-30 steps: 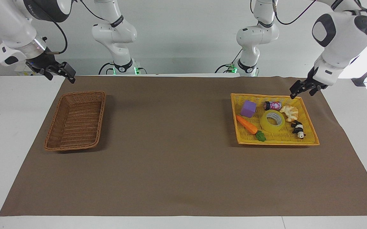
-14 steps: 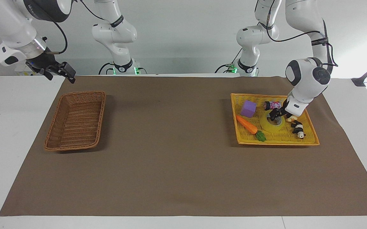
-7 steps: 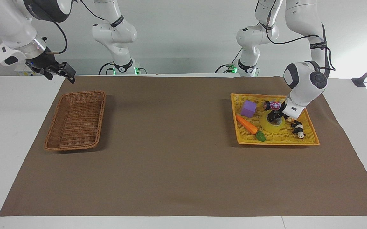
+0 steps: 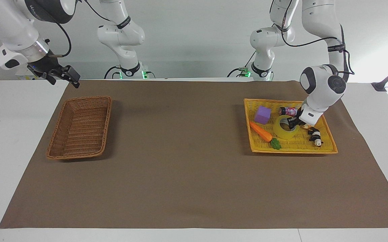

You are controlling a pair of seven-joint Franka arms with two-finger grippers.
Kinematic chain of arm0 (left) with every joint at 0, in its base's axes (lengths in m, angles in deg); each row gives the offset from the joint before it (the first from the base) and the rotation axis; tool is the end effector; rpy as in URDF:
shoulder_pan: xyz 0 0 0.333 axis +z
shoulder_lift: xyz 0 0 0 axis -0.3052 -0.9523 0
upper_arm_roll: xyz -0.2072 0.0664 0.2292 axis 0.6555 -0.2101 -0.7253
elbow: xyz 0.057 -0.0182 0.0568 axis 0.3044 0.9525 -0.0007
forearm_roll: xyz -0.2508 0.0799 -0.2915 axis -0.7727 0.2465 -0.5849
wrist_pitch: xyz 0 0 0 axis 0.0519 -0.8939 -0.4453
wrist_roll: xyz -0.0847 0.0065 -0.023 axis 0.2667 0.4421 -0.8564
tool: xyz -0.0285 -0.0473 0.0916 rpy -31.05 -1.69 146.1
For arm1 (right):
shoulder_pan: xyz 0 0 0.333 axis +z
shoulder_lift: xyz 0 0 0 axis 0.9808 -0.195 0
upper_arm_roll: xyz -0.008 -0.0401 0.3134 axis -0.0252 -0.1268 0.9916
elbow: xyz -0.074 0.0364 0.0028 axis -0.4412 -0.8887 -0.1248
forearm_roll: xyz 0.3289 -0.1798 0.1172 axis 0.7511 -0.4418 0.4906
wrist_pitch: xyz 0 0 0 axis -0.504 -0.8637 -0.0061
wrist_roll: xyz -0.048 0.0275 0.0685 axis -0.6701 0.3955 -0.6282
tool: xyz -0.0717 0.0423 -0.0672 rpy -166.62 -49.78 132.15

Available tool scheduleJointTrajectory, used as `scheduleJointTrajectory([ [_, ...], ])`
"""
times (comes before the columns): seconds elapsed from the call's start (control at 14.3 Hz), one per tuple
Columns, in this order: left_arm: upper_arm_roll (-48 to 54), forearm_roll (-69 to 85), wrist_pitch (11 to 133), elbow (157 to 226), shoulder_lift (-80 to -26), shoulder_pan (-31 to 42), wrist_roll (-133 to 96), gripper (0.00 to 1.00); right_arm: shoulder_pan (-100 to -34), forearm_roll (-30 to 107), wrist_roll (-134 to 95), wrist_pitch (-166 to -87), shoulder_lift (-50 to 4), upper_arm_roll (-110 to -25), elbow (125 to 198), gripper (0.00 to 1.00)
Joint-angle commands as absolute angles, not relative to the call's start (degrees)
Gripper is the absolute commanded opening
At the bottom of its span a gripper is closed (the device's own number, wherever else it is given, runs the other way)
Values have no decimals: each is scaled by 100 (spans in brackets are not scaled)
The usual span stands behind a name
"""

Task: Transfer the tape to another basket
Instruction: 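Reach the left gripper into the yellow basket and grasp the tape roll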

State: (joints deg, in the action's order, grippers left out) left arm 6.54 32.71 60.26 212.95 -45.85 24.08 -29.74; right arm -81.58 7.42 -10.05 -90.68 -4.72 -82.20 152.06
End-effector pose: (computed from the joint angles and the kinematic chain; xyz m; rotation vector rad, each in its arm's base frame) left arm 0.5076 -0.0019 0.3276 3.1252 0.1138 -0.1795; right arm 0.5130 -0.0934 0.6083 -3.1028 0.3131 0.2668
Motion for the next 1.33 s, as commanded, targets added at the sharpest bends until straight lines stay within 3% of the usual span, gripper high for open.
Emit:
scheduleJointTrajectory([
  [0.0, 665, 3362, 4401, 19565, -4780, 2357, -3008, 0, -8157, 722, -1143, -9128, -329, -8226, 15370, 99],
  [0.14, 692, 3239, 3703, 18631, -4947, 2130, -2947, 0, -8157, 722, -1143, -9128, -329, -8226, 15370, 99],
  [0.28, 692, 2505, 3656, 18312, -4957, 1962, -2937, 0, -8157, 722, -1143, -9128, -329, -8226, 15370, 99],
  [0.84, 700, 1094, 4508, 18328, -4948, 56, -1928, 0, -8157, 722, -1143, -9128, -329, -8226, 15370, 99],
  [1.26, 700, 1094, 4579, 18363, -4939, -183, -1716, 0, -8131, 922, -1291, -8908, -303, -8173, 15405, 99],
])
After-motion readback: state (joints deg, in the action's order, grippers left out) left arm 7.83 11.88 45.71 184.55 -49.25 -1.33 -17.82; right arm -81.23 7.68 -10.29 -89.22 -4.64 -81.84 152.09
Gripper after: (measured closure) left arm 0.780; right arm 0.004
